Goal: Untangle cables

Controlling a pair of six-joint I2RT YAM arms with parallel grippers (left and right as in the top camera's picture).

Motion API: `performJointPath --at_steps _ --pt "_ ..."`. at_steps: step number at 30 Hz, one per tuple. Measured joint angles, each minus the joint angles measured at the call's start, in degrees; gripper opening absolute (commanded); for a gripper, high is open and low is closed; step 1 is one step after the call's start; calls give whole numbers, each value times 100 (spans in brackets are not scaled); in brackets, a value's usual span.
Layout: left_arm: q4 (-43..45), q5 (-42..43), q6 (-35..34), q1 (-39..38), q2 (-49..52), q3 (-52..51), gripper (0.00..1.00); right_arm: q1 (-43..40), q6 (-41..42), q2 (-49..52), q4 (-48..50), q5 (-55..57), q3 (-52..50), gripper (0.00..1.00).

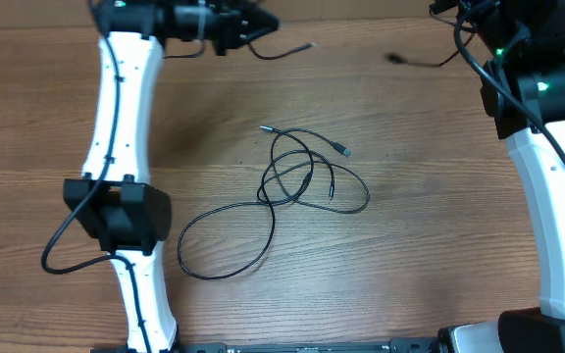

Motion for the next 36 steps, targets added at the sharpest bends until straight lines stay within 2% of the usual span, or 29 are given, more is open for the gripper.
performJointPath --at_steps 1,2,3,6,9,13,20,26,31,36 --pt "-7 262 -31 122 0 0 4 -11 -125 28 -66 37 2 79" --pt "-7 374 -35 166 0 0 4 -13 -203 46 -96 52 2 84" --pt "-7 560 -42 223 0 0 4 -15 -280 79 -188 92 2 94" --pt "-4 1069 -72 299 0 0 4 -22 -474 234 -595 201 7 100" --pt "-9 1325 -232 299 0 0 4 -26 -726 422 -1036 306 7 100" --pt "-20 1102 -535 313 0 0 4 -26 -1351 562 -1670 343 7 100" --pt "-444 -313 -1078 367 0 -2 4 0 -3309 933 -2522 378 7 100" --pt "-527 -1001 -1241 374 0 -2 4 216 -4872 1622 -2885 391 7 100" --pt "-673 -1963 -1519 374 0 -2 4 590 -5532 2159 -2916 393 4 100" --pt "-1010 -3176 -1692 376 0 -2 4 1064 -5705 2546 -2723 415 4 100"
